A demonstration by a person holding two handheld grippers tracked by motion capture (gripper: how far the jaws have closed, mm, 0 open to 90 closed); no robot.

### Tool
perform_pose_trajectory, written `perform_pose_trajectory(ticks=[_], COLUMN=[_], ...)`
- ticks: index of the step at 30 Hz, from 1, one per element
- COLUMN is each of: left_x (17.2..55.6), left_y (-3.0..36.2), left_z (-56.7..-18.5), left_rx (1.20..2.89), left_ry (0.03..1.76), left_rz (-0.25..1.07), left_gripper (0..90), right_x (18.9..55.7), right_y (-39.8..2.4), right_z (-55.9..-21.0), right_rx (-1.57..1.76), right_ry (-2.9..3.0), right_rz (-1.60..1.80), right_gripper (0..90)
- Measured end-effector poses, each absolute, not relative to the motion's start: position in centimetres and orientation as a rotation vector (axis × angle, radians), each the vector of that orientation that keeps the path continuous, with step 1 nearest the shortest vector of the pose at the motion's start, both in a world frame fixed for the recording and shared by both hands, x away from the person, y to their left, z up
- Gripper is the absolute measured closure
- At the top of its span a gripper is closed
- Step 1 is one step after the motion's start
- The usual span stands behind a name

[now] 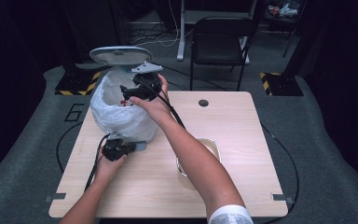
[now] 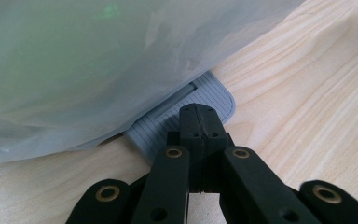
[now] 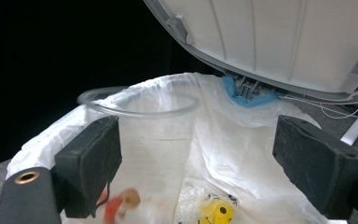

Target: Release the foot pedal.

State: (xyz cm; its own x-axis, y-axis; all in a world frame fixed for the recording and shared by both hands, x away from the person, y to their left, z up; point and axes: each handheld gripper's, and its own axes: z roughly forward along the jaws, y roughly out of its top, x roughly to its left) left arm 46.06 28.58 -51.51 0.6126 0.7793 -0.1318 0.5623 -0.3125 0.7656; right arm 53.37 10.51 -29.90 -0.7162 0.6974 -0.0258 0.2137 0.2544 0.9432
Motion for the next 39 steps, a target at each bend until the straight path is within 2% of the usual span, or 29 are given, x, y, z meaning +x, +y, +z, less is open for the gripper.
perform_pose_trajectory(ticks=[9,12,19,23,29,39], left_x=[46.1,46.1,46.1,46.1,46.1,46.1], left_y=[28.6,28.6,28.6,28.5,28.5,28.5], left_z=[-51.5,-51.5,-51.5,-51.6,-51.6,-51.7], left_rx=[2.012,2.013,2.009,1.999,1.997,1.994], left_ry=[1.057,1.058,1.060,1.061,1.063,1.059], left_rz=[0.334,0.333,0.319,0.338,0.343,0.338], left_gripper=[90.0,90.0,90.0,90.0,90.0,90.0], right_x=[53.5,53.6,53.3,53.0,52.0,50.4], right_y=[9.9,9.7,9.4,9.0,6.9,2.0], right_z=[-29.6,-29.5,-29.4,-29.2,-28.5,-28.3], right_rx=[0.857,0.868,0.883,0.859,0.841,0.831], right_ry=[2.088,2.062,2.072,2.071,2.075,2.047], right_rz=[1.371,1.329,1.391,1.402,1.437,1.425], right_gripper=[17.1,20.5,20.7,24.2,29.9,32.7])
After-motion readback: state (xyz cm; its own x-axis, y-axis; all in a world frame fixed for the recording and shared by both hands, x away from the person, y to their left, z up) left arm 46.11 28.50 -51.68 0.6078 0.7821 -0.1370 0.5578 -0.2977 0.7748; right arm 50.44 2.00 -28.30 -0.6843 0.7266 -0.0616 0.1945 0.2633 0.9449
